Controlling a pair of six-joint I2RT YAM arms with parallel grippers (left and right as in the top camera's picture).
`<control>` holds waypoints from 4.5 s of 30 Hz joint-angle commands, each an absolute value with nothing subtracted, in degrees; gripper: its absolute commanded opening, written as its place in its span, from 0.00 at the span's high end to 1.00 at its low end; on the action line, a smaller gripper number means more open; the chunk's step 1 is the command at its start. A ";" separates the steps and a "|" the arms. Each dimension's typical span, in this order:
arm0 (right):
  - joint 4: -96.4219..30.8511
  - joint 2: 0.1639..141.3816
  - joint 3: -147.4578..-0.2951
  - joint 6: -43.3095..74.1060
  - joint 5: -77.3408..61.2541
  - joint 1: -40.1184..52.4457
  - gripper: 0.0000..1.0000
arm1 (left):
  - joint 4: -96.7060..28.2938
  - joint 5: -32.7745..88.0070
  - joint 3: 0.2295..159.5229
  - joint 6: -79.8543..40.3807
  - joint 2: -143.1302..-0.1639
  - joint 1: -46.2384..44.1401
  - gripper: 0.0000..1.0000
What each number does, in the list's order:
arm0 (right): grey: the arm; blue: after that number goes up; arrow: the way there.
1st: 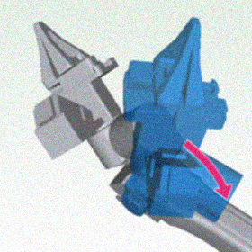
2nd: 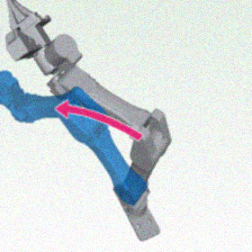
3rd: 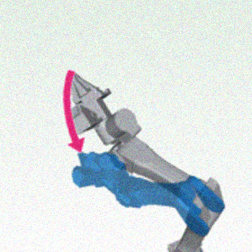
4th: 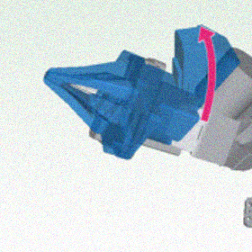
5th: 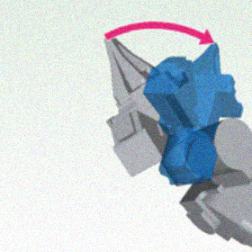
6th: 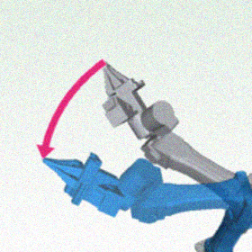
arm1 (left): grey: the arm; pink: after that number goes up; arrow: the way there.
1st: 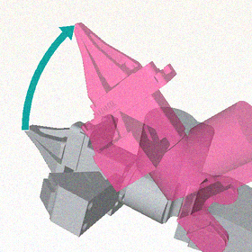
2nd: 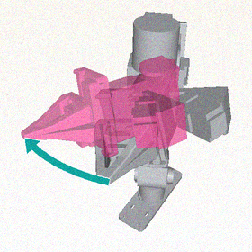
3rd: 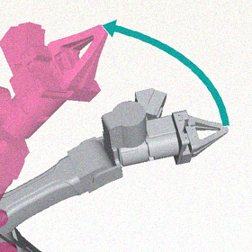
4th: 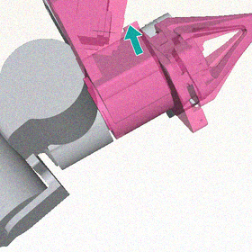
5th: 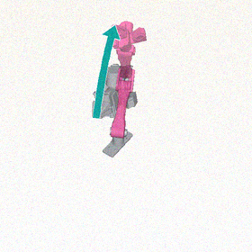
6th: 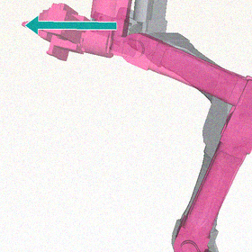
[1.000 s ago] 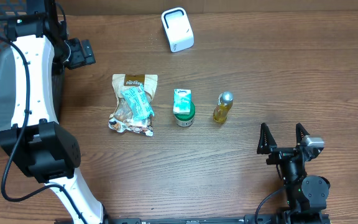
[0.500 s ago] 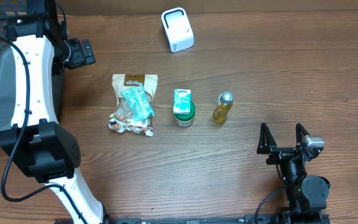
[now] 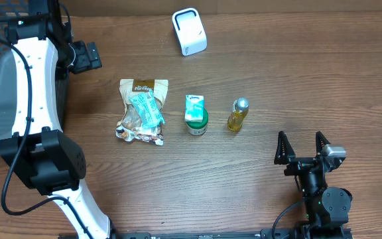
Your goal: Scan the item barcode
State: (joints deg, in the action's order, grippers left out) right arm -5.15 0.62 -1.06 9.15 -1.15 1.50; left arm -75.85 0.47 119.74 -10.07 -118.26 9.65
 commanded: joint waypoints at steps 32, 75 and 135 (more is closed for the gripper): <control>-4.71 0.16 -0.45 8.91 -1.19 1.32 0.00 | -75.83 1.10 121.19 -8.97 -118.28 9.74 0.00; -4.73 0.16 -0.45 8.91 -1.21 1.32 0.00 | -75.85 1.10 121.19 -8.97 -118.28 9.69 0.01; -51.94 52.62 -72.47 8.45 -11.90 1.34 0.00 | -75.83 1.10 121.19 -8.97 -118.28 9.69 0.00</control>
